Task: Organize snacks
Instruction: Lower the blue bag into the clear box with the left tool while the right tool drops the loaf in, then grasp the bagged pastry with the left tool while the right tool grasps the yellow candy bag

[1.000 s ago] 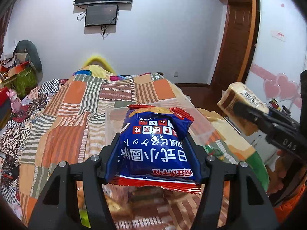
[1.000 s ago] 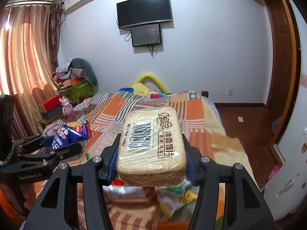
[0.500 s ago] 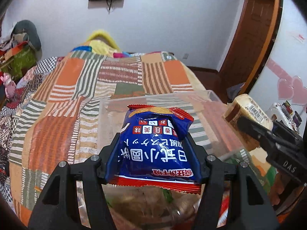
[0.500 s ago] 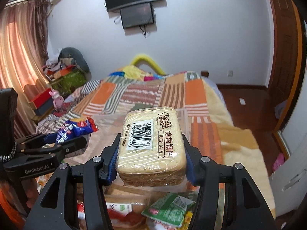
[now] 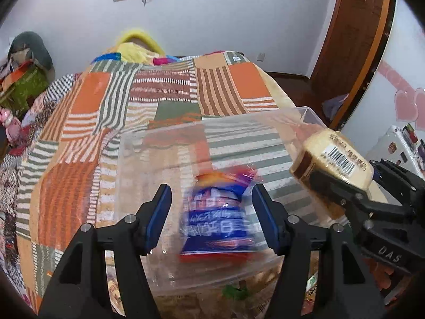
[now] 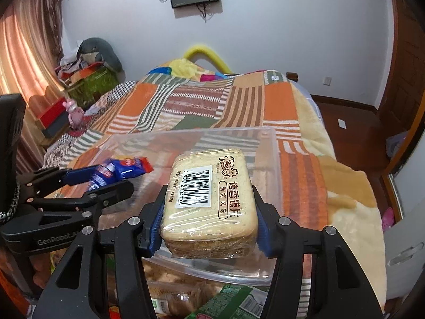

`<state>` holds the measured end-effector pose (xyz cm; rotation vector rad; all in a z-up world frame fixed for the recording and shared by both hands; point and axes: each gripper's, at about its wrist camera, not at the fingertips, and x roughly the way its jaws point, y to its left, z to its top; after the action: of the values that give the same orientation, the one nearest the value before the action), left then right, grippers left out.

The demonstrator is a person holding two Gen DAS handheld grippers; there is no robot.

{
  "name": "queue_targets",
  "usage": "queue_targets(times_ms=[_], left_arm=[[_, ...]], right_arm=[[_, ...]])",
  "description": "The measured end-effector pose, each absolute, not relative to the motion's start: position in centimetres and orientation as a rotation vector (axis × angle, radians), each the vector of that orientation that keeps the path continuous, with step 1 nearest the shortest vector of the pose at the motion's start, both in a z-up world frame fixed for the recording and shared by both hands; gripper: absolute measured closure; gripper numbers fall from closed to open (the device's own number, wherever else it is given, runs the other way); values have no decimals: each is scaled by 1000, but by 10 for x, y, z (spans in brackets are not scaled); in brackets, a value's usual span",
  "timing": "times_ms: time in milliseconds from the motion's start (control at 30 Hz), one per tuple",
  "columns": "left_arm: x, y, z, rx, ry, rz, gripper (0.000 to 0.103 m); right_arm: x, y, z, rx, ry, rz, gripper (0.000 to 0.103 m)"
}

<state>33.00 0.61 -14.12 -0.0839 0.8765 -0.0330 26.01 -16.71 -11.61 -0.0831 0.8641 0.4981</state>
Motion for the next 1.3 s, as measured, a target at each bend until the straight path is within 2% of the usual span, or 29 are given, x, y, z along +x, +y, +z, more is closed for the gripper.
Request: queue_targets(times_ms=[300,467,667,833,1033,1300], left_arm=[[307,11,-111,-80,817,-59,40],[278,26,-84,-89,757,-62,34],[239,56,-71,-96,743,-43,32],[212,78,-87,-89,780,-12,32],[182,93,-125,-120,858,5,25],[154,90,-179,-179,979,-17,25]], right_arm=[[256,-175,-93,-76,809,501,51],[242,-184,-73,-74,757,498,51],[221,-201,-59,-72,708,489,50],[205,-209,-63,-86,710,479,49],[188,-220,-81,-99,754,466,47],[167,-232,-112,-75,852,452,45]])
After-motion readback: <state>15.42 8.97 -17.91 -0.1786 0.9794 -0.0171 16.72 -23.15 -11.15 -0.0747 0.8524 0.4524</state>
